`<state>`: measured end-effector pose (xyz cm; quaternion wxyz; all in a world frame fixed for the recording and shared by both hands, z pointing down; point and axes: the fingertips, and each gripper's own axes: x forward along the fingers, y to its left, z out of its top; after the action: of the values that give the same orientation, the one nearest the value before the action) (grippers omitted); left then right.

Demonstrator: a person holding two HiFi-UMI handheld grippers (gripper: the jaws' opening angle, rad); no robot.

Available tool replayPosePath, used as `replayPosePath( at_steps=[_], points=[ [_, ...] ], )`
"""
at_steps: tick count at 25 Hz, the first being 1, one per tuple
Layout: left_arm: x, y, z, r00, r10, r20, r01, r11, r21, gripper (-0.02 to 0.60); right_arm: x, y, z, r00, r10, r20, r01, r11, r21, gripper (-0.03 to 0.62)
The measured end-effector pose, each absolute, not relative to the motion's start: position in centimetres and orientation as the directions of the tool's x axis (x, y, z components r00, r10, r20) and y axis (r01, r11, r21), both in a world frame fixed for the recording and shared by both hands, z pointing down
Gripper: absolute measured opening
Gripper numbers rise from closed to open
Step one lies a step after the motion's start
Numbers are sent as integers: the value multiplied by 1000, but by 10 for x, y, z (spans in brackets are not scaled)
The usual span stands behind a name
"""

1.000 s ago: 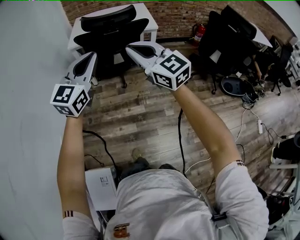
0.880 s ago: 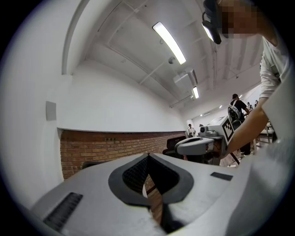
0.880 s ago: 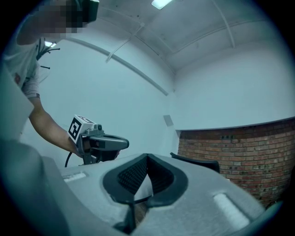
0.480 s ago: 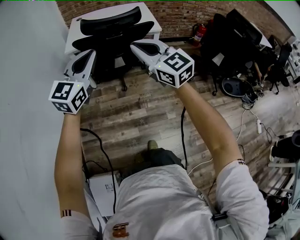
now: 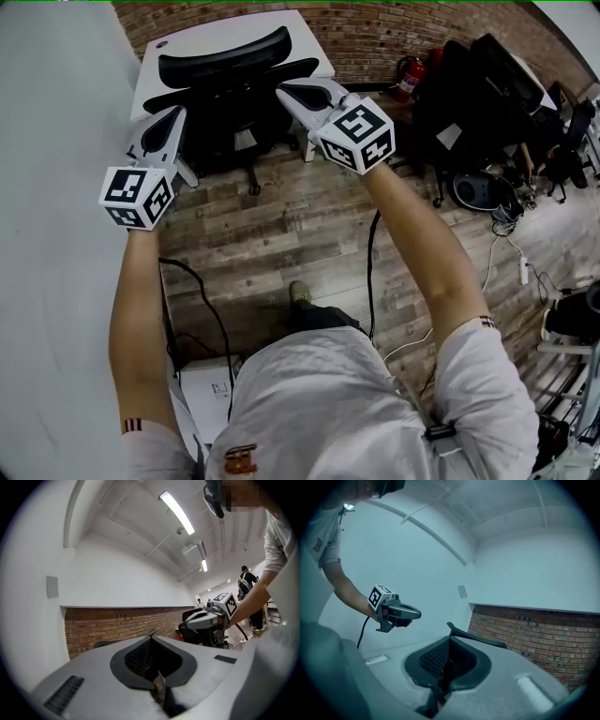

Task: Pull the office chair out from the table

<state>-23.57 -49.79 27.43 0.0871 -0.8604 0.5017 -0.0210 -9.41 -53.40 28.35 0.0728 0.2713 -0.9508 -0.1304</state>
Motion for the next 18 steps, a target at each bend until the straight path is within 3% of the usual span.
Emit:
replayPosePath(
  at_steps=[11, 18],
  points=[
    [-245, -577, 290, 430, -902, 28, -864, -420, -278, 14, -71, -627, 297, -836, -535, 124, -466, 811, 354, 3],
    [-269, -606, 312, 394, -903, 172, -827, -430, -362, 73, -62, -670, 308, -813, -540, 219, -415, 801, 432, 78]
  ],
)
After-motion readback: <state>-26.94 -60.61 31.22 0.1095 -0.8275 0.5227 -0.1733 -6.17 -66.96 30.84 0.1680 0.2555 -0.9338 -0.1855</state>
